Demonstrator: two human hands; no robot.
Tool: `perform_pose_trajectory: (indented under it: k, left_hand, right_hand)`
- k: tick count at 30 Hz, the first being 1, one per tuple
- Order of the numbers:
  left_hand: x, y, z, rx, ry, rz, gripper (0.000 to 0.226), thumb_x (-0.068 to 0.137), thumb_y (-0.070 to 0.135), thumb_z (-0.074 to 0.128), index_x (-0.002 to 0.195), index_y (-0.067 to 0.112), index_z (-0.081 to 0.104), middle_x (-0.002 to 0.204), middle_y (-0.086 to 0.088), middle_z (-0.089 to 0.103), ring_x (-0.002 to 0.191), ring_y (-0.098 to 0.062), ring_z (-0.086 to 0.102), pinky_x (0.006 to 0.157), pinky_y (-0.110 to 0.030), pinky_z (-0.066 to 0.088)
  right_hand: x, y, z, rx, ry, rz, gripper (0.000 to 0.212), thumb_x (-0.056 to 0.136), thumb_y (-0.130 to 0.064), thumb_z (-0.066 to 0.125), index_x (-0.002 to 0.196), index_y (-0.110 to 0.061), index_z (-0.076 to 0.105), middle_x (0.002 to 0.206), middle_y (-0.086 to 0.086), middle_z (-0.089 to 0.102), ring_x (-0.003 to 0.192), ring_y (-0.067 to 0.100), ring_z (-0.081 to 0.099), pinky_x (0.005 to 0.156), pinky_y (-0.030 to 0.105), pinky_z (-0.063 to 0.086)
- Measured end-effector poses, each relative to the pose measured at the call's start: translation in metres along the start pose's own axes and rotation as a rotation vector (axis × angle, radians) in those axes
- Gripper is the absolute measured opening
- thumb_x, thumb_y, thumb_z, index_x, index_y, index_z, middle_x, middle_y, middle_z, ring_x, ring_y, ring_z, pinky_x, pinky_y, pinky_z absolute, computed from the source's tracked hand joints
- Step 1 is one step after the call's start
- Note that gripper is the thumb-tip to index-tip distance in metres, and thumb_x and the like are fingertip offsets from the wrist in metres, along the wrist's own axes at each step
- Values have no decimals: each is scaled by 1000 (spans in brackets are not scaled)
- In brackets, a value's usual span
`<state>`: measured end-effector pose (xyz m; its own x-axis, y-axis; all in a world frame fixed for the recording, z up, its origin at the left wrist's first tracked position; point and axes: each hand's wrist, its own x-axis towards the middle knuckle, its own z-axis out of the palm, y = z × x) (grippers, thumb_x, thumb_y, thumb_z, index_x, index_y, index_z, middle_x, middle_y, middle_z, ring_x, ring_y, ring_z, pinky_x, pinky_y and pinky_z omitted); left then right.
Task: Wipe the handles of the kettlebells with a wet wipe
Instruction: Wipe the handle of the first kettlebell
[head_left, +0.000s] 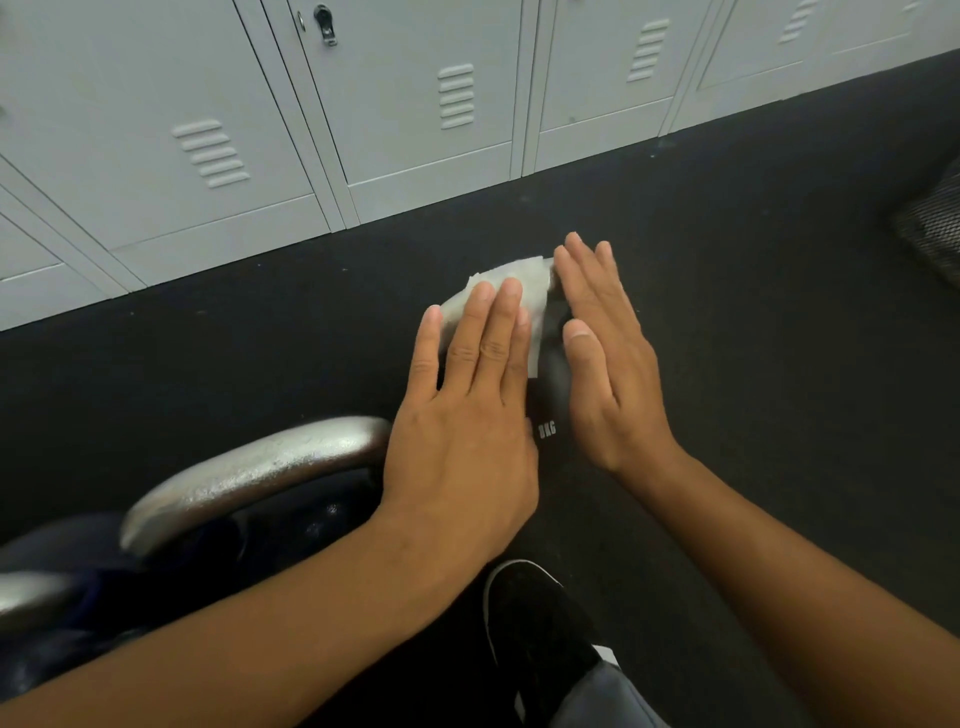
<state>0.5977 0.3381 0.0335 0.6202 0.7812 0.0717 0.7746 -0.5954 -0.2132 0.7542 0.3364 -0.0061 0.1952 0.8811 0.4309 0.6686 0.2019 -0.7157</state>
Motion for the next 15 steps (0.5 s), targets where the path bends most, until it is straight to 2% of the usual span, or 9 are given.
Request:
perform_pose_trajectory:
  k: [3,8,12,15]
  left_hand:
    - [10,8,-8,44,7,4,86,105,45,19,150,-4,-34,157,-26,-43,148,-38,-38,123,-56,-19]
    - [12,10,-1,26,49,-15,89,104,43,25,150,-3,-35,159,-24,-41,150,-37,-35,125,-53,-15]
    - [13,25,8,-71,98,-90,89,103,43,30,154,-2,-29,161,-23,-37,151,-37,-33,127,-54,-9]
    - [16,46,22,-264,200,-216,86,101,40,35,160,1,-13,168,-21,-23,156,-34,-22,128,-55,1]
  right_hand:
    - [1,3,-2,-2,-11,-10,57,109,-27,22,160,-7,34,170,6,29,162,19,12,130,52,18]
    - [5,7,-7,6,-29,-40,56,109,-26,21,160,-7,36,169,4,32,161,18,16,130,52,20]
    - [6,8,-8,-4,-21,-60,56,109,-25,22,158,-5,40,166,4,37,160,17,22,130,40,21]
    - [4,10,-7,-26,-22,-62,57,108,-26,22,158,-4,40,166,5,36,160,18,20,130,36,19]
